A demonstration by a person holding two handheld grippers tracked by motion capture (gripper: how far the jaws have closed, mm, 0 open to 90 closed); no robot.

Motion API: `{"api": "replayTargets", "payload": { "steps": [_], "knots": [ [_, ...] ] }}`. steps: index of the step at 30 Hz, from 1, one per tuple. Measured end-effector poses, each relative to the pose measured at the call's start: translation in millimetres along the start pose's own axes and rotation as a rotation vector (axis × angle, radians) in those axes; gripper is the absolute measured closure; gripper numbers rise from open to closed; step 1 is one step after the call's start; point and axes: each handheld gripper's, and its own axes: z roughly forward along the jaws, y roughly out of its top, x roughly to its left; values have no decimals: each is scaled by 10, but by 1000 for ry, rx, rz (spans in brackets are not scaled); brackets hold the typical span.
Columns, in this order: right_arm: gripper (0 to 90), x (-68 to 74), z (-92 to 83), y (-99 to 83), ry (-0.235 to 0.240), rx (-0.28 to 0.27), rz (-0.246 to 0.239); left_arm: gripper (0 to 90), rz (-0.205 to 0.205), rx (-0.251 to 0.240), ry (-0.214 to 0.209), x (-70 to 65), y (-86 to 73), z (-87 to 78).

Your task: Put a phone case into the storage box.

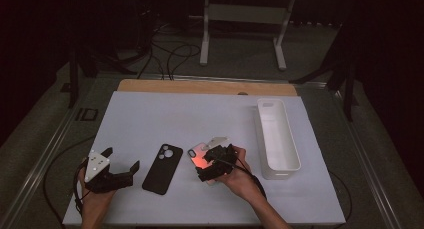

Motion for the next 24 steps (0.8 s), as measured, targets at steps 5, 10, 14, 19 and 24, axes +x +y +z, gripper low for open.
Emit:
{"api": "replayTargets", "payload": {
  "steps": [5, 10, 14, 19, 24],
  "knots": [
    [94, 18, 138, -20, -3, 50, 18, 1, -2, -2, 1, 4, 0, -2],
    [94, 32, 231, -37, -8, 95, 23, 1, -4, -2, 2, 9, -1, -7],
    [94, 41, 272, -52, -14, 115, 18, 1, -4, -1, 2, 8, -2, -5],
    [94, 21, 308, -84, -32, 147, 27, 1, -4, -1, 2, 9, -2, -7],
    [146, -10, 301, -118, 2, 134, 49, 1, -3, -2, 2, 3, -1, -4]
  ]
}}
